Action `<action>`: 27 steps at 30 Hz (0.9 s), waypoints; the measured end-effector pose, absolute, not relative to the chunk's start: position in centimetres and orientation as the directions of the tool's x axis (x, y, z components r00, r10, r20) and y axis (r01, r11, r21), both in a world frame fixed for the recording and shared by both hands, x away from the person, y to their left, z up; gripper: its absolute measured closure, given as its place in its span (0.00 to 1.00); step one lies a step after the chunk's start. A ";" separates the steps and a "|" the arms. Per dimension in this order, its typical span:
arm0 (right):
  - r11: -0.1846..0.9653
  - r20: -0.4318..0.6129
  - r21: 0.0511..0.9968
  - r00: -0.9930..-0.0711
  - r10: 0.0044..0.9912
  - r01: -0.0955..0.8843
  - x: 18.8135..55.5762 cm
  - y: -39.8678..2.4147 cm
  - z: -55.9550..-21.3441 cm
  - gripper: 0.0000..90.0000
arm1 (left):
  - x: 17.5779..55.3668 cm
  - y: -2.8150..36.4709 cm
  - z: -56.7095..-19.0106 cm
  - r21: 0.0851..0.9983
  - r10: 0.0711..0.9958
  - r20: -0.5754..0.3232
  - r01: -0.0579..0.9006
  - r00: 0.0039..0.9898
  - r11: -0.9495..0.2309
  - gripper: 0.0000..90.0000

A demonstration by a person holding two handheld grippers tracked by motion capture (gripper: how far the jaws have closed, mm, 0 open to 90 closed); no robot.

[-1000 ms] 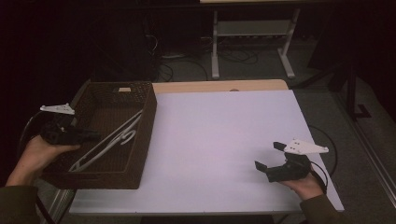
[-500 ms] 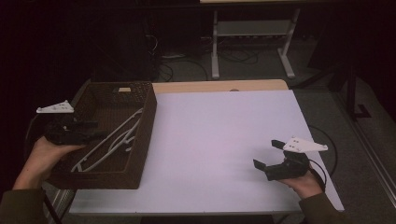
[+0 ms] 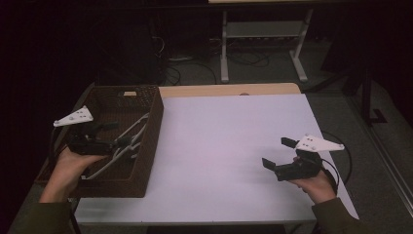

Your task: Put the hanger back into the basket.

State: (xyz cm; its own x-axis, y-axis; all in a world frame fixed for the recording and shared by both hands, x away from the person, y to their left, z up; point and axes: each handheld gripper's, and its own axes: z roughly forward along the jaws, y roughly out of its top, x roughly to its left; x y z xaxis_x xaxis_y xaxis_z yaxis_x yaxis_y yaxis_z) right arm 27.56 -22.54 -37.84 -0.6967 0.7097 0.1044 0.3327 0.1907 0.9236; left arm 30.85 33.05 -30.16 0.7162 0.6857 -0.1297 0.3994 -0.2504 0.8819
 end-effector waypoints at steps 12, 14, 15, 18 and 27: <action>0.158 0.097 0.947 -0.717 0.690 0.280 28.3 -22.1 -35.5 0.00 | 30.2 29.2 -31.0 0.936 0.638 -0.150 0.316 0.756 -0.154 0.03; 0.150 0.097 0.950 -0.718 0.689 0.273 28.4 -22.0 -35.2 0.00 | 30.2 28.7 -31.3 0.941 0.630 -0.152 0.306 0.762 -0.143 0.01; 0.145 0.099 0.952 -0.721 0.686 0.268 28.4 -22.0 -35.0 0.00 | 30.1 28.4 -31.4 0.944 0.629 -0.156 0.303 0.761 -0.132 0.01; 0.143 0.098 0.954 -0.728 0.678 0.262 28.6 -21.9 -34.3 0.00 | 29.9 28.0 -31.7 0.951 0.629 -0.159 0.288 0.761 -0.108 0.00; 0.108 0.101 0.967 -0.734 0.672 0.231 29.2 -21.4 -32.9 0.00 | 29.3 27.0 -32.5 0.965 0.648 -0.143 0.251 0.749 -0.077 0.00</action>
